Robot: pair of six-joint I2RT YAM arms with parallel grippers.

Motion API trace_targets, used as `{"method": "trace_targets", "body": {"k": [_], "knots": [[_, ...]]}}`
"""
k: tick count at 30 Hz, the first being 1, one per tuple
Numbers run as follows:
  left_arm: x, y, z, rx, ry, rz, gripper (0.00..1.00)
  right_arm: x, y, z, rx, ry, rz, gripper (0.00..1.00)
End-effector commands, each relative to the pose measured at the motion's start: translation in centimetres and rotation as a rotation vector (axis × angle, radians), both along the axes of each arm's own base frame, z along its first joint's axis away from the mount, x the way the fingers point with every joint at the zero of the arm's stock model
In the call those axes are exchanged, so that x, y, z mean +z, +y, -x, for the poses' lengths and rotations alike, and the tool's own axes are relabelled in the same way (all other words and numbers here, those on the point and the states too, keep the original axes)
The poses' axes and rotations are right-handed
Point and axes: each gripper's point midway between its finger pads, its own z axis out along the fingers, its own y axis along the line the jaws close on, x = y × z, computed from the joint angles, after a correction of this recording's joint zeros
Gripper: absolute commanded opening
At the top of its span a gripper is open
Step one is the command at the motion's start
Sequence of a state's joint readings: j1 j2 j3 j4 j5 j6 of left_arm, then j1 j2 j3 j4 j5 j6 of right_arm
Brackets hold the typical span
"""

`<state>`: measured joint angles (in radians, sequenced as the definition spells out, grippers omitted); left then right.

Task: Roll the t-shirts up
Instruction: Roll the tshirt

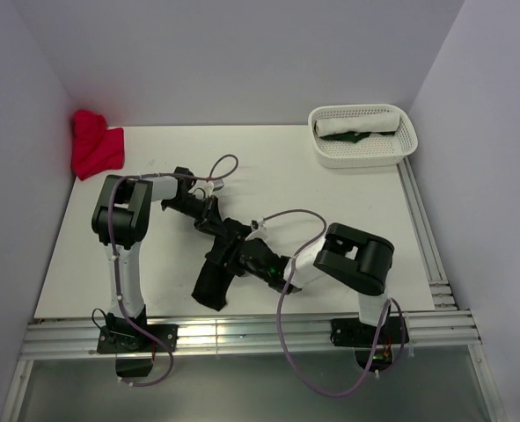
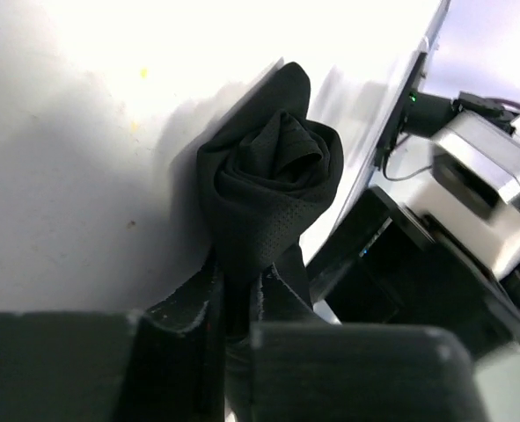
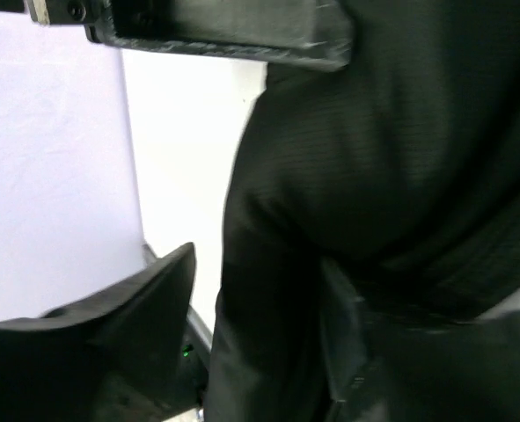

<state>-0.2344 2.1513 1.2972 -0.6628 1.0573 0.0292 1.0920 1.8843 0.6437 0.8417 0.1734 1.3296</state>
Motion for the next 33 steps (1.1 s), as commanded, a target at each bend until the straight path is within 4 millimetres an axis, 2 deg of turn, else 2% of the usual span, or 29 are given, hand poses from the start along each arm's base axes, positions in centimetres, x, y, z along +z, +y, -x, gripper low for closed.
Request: {"method": "trace_targets", "body": {"k": [1,2,3,4,5,6,7,8,9,10,12,13,14,15,16,17,18,20,21,23,24,26,28,29,30,31,33], "knots": [[1.0,0.2,-2.6,0.022,-0.13,-0.063,0.06,-2.6,-2.1,-0.1,-0.009,0.029,0.243,0.67],[1.9,0.3,-3.4,0.05,-0.156,-0.08,0.04,-1.8,-2.1,-0.2,-0.007,0.016,0.254,0.68],[1.7,0.8,-4.1,0.079,-0.182,-0.141,0.02,-0.8,-1.6,-0.7,-0.012,0.003,0.257,0.68],[2.5,1.2,-4.8,0.101,-0.219,-0.169,0.01,-1.4,-2.6,-0.8,-0.028,0.015,0.324,0.68],[2.8,1.4,-5.3,0.117,-0.246,-0.191,0.01,-1.2,-2.8,-0.9,-0.029,0.013,0.353,0.68],[2.5,2.2,-6.1,0.153,-0.277,-0.258,0.01,0.1,-2.4,-1.4,-0.04,0.0,0.352,0.69],[2.8,2.5,-6.5,0.166,-0.298,-0.277,0.01,-0.4,-3.2,-1.2,-0.041,0.014,0.404,0.68],[3.1,3.1,-7.2,0.192,-0.327,-0.329,0.0,0.7,-3.0,-1.6,-0.056,-0.005,0.405,0.68],[3.5,3.1,-7.3,0.194,-0.329,-0.329,0.0,1.0,-3.3,-1.8,-0.063,-0.007,0.418,0.68],[3.3,3.8,-7.8,0.207,-0.346,-0.374,0.0,0.8,-3.8,-1.6,-0.062,0.002,0.456,0.68],[3.4,4.3,-8.2,0.214,-0.357,-0.416,0.0,2.4,-3.6,-2.2,-0.077,-0.031,0.463,0.68],[3.1,4.9,-8.8,0.224,-0.368,-0.46,0.0,1.9,-4.5,-1.9,-0.076,-0.02,0.523,0.68],[2.9,5.2,-8.9,0.224,-0.369,-0.481,0.0,2.1,-4.7,-2.1,-0.082,-0.022,0.545,0.69],[2.6,5.4,-9.0,0.223,-0.368,-0.503,0.0,3.2,-4.3,-2.7,-0.099,-0.043,0.55,0.68],[2.4,5.7,-8.9,0.221,-0.358,-0.521,0.0,3.1,-4.6,-2.6,-0.096,-0.04,0.589,0.68],[2.1,6.0,-9.2,0.226,-0.361,-0.545,0.0,3.0,-4.5,-2.7,-0.09,-0.047,0.613,0.69],[1.9,6.2,-9.3,0.226,-0.359,-0.558,0.0,4.2,-3.7,-3.3,-0.102,-0.067,0.603,0.68],[1.5,6.5,-9.5,0.222,-0.356,-0.6,0.0,3.6,-3.5,-3.5,-0.081,-0.07,0.664,0.68],[1.3,6.7,-9.5,0.221,-0.355,-0.613,0.0,4.9,-2.3,-4.0,-0.08,-0.086,0.649,0.68],[1.1,6.7,-9.5,0.216,-0.357,-0.633,0.0,4.2,-2.1,-4.4,-0.068,-0.083,0.703,0.68],[1.0,6.9,-9.5,0.218,-0.36,-0.652,0.0,5.2,-1.1,-4.9,-0.07,-0.094,0.686,0.68],[1.0,6.8,-9.7,0.216,-0.364,-0.667,0.0,4.6,-0.7,-5.1,-0.058,-0.095,0.721,0.66],[1.1,6.6,-9.8,0.218,-0.364,-0.682,0.01,5.2,0.4,-5.5,-0.051,-0.11,0.726,0.64],[0.9,6.6,-9.8,0.216,-0.359,-0.688,0.01,4.4,0.6,-5.5,-0.045,-0.106,0.751,0.63],[0.9,6.7,-9.6,0.217,-0.347,-0.699,0.0,5.2,1.3,-5.9,-0.05,-0.114,0.74,0.61],[0.8,6.5,-9.8,0.213,-0.349,-0.712,0.0,4.2,0.9,-5.9,-0.051,-0.101,0.787,0.56],[0.8,6.3,-9.7,0.205,-0.345,-0.723,0.0,4.3,1.3,-6.1,-0.058,-0.095,0.795,0.52]]}}
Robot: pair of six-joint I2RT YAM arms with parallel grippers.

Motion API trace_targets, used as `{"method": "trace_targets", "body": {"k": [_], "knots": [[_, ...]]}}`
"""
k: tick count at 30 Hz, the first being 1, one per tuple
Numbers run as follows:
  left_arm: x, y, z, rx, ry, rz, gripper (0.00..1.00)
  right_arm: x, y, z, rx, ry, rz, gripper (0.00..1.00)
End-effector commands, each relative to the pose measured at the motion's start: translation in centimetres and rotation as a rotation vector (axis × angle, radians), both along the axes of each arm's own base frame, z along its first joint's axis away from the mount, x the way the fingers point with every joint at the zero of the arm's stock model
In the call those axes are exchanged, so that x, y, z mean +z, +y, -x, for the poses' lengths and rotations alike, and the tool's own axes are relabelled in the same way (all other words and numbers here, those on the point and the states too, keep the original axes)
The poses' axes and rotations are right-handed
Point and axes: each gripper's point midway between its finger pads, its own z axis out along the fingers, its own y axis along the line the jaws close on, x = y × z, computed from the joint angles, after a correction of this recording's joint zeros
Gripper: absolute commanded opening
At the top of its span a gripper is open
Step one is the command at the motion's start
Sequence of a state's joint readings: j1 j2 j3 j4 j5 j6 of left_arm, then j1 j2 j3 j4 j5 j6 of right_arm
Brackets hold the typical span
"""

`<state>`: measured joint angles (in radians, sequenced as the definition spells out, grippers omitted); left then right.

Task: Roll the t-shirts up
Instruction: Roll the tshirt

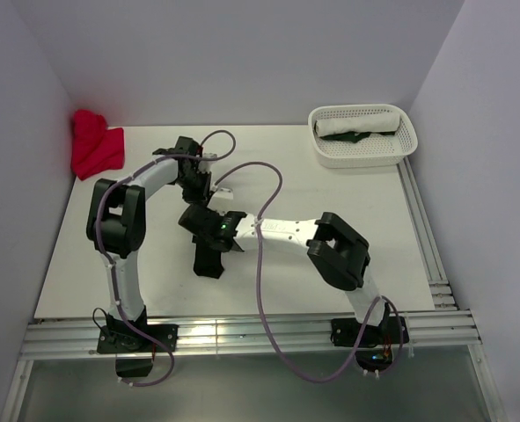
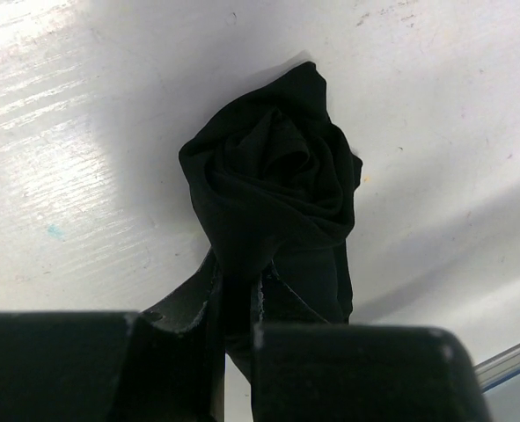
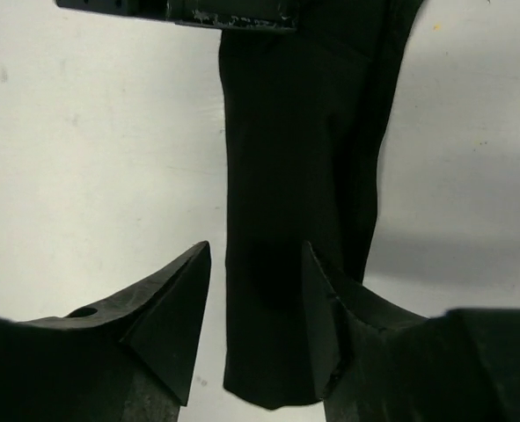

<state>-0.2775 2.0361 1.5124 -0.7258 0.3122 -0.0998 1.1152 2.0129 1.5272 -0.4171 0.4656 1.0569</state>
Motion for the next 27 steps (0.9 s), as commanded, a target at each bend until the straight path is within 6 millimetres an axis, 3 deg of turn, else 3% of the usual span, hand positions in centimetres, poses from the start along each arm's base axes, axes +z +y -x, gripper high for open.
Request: {"method": "trace_targets", "body": {"k": [1,11,15,18,21,25,27], "knots": [[-0.6,0.6,-0.6,0.024,0.001,-0.082,0.01,-0.4,-1.1,0.0,-0.02,-0.004,0.117,0.5],[-0.3,0.2,-0.9,0.019,0.004,-0.097,0.07,-4.4,-3.7,1.1,-0.085,0.056,0.201,0.41],[0.4,-0.4,-1.2,0.003,-0.01,-0.07,0.29,-5.3,-3.8,1.6,-0.081,0.075,0.182,0.33],[2.0,-1.1,-1.8,-0.017,-0.04,-0.017,0.49,-6.0,-3.7,2.0,-0.075,0.095,0.167,0.29],[4.4,-1.6,-2.7,-0.026,-0.073,0.04,0.61,-6.2,-3.6,2.2,-0.075,0.105,0.148,0.28],[7.5,-2.1,-3.6,-0.029,-0.093,0.139,0.64,-6.1,-3.6,2.3,-0.075,0.113,0.122,0.26],[8.1,-1.4,-3.7,-0.017,-0.084,0.172,0.64,-6.6,-4.0,2.5,-0.073,0.126,0.12,0.25]]}}
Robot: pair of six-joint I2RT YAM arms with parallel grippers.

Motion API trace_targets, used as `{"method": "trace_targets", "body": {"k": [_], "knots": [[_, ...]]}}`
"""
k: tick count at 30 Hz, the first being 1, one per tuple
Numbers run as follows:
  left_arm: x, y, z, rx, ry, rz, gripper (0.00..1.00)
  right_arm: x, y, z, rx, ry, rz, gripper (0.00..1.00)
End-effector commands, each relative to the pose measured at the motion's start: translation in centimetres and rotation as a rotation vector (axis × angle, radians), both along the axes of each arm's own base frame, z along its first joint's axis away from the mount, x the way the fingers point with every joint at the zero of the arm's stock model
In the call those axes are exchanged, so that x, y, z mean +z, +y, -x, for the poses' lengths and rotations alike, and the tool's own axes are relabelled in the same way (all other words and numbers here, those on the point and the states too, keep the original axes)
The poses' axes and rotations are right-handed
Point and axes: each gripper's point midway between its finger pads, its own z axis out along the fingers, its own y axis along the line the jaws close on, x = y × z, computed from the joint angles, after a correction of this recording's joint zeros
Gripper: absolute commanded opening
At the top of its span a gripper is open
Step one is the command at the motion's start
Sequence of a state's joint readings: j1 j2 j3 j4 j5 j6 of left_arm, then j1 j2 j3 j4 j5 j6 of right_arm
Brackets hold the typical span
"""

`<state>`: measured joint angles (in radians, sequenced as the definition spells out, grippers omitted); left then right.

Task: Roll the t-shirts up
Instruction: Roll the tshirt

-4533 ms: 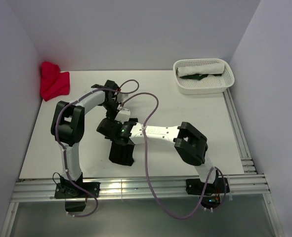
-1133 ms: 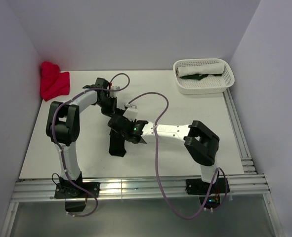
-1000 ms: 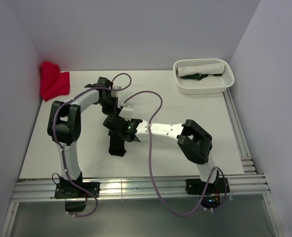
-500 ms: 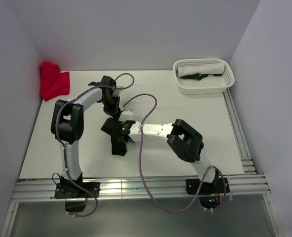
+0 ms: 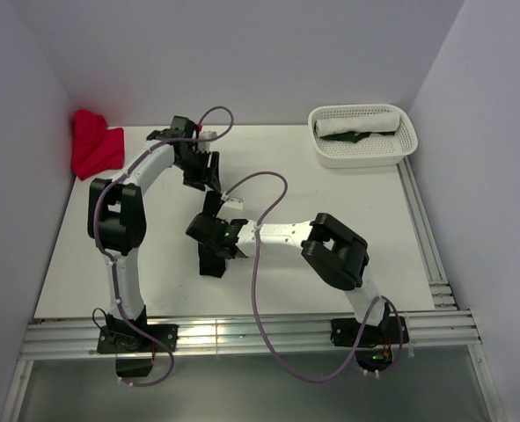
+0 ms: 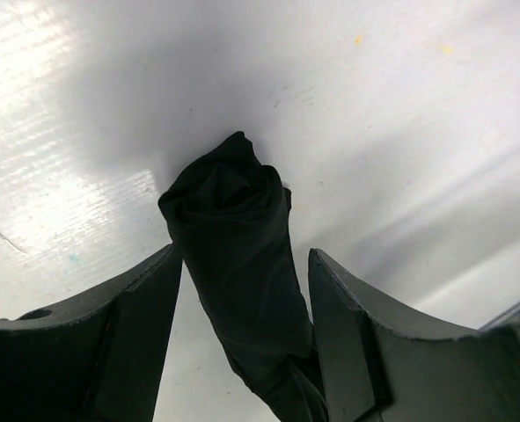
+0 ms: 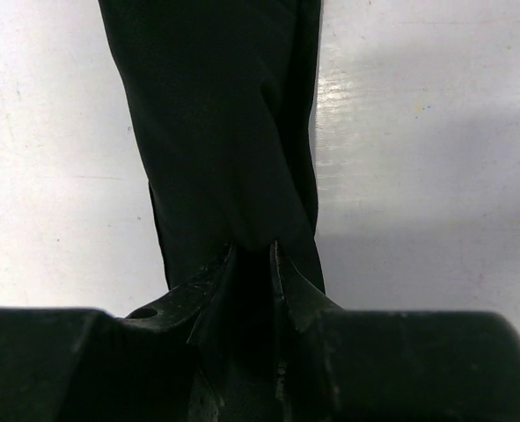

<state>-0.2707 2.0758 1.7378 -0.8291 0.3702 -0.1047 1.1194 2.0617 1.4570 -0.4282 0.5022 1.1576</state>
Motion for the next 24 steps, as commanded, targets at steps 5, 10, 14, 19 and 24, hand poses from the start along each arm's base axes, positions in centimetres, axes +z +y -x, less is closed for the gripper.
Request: {"method": "trace_targets", "body": {"k": [5,10,14,19,24], "knots": [[2.6,1.8,1.3,-0.013,0.038,0.152,0.61,-2.3,-2.1,2.0,0.013,0.092,0.001,0.25],[-0.6,2.8,3.7,-0.011,0.14,0.207,0.58,-2.4,-1.8,2.2,0.014,0.104,-0.039,0.24],[-3.1,2.5,5.1,-0.003,0.206,0.26,0.6,-2.6,-2.0,2.3,0.014,0.114,-0.044,0.24],[-5.5,1.7,5.6,0.021,0.261,0.31,0.58,-2.5,-2.0,2.6,0.012,0.118,-0.078,0.24],[-7.0,1.5,5.8,0.048,0.307,0.323,0.47,-2.5,-2.0,3.0,0.02,0.122,-0.103,0.25]]}}
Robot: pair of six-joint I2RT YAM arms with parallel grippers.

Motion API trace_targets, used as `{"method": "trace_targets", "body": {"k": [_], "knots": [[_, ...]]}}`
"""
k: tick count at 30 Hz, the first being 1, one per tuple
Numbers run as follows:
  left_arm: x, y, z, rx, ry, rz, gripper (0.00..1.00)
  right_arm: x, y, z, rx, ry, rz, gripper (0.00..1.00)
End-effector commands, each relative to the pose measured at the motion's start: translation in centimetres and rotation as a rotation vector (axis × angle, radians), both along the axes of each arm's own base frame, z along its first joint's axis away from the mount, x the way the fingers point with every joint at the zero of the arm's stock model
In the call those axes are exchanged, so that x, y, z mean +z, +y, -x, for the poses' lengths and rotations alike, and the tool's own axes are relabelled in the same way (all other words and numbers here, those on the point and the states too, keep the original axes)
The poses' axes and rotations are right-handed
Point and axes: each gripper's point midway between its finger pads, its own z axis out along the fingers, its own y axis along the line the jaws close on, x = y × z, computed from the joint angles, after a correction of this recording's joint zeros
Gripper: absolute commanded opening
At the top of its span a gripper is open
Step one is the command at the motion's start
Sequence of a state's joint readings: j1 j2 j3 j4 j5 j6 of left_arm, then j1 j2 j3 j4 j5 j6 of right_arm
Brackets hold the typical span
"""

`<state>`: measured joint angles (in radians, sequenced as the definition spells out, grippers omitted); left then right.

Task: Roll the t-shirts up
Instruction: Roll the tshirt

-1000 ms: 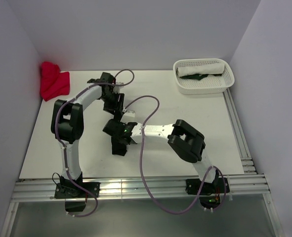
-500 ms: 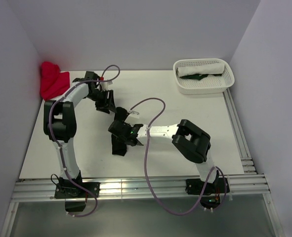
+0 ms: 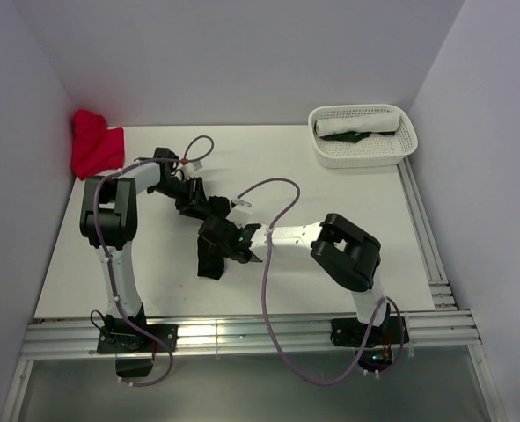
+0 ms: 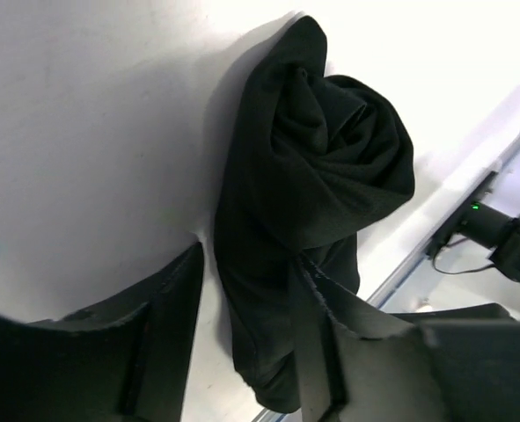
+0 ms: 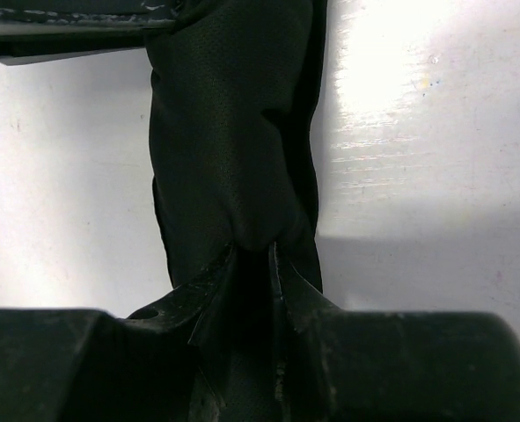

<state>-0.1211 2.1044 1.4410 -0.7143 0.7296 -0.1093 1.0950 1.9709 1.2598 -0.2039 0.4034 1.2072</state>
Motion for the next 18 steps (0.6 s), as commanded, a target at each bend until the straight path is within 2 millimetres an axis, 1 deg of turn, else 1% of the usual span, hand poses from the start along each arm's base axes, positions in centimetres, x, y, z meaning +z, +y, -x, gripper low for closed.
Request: {"method": "trace_targets", "body": {"k": [1,3,4,5,6,7,8,10,11,13,16,18], "knots": [[-1.5,-0.6,0.4,0.002,0.033,0.028,0.46,-2.0,-1.9,2.3,0.038,0.085,0.064,0.25],[-1.0,-0.6,0.6,-0.001,0.022,0.036,0.45,-1.9,-1.8,2.2,0.039,0.085,0.059,0.25],[-0.6,-0.7,0.6,-0.006,0.008,0.046,0.48,-2.0,-1.9,2.2,0.039,0.088,0.065,0.25],[-0.1,-0.9,0.5,-0.013,-0.013,0.062,0.53,-1.9,-1.8,2.0,0.037,0.088,0.063,0.25],[0.9,-1.0,0.6,-0.021,-0.039,0.076,0.57,-1.9,-1.8,2.0,0.037,0.09,0.065,0.25],[1.4,-1.1,0.6,-0.029,-0.054,0.09,0.6,-2.1,-1.9,1.9,0.034,0.093,0.069,0.25],[2.1,-1.4,0.7,-0.046,-0.071,0.122,0.65,-2.1,-1.8,2.0,0.036,0.095,0.067,0.25],[3.5,-1.1,0.5,-0.044,-0.104,0.155,0.69,-2.3,-1.8,1.9,0.031,0.097,0.066,0.25],[4.0,-0.5,0.2,-0.033,-0.12,0.169,0.73,-2.3,-1.8,1.9,0.031,0.097,0.066,0.25],[4.9,-0.1,0.1,-0.032,-0.128,0.208,0.74,-2.5,-1.9,1.9,0.033,0.101,0.067,0.25],[4.7,0.6,0.9,-0.066,-0.118,0.217,0.75,-2.3,-1.9,1.8,0.029,0.099,0.066,0.25],[3.8,0.8,1.9,-0.098,-0.098,0.219,0.75,-2.3,-1.9,1.8,0.032,0.098,0.066,0.24]]}}
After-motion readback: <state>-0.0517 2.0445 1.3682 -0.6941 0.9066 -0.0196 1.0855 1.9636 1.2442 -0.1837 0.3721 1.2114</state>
